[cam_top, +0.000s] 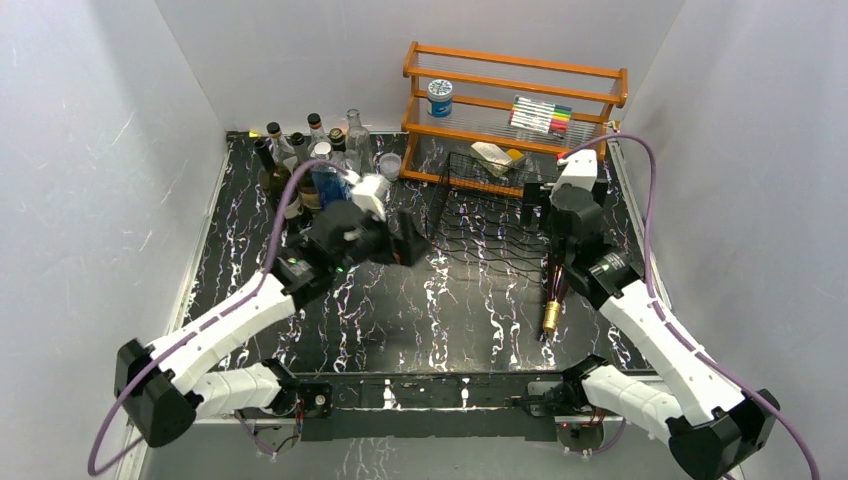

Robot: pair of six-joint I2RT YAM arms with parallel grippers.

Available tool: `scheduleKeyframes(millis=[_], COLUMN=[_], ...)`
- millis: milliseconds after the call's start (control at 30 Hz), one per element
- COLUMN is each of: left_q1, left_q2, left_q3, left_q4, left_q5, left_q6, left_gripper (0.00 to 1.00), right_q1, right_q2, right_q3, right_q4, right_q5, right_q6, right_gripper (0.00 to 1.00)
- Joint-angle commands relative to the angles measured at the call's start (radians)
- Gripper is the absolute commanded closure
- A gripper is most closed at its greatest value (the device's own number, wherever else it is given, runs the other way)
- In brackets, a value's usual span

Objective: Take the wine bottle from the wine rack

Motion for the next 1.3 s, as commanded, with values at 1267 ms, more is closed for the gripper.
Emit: scheduleKeyframes(millis=[1267], left_q1=[-0.570], left_q2=[1.221], left_q3=[0.679], left_q4=[0.445], left_q5=[-0.124], left_q6=[-0.149], left_gripper=[0.25], right_q1=[-0.080], right_q2=[-0.107], right_q3=[0.222], right_q4=[-0.247], right_q5=[-0.186], right_q6=[0.062], right_gripper=[0.02])
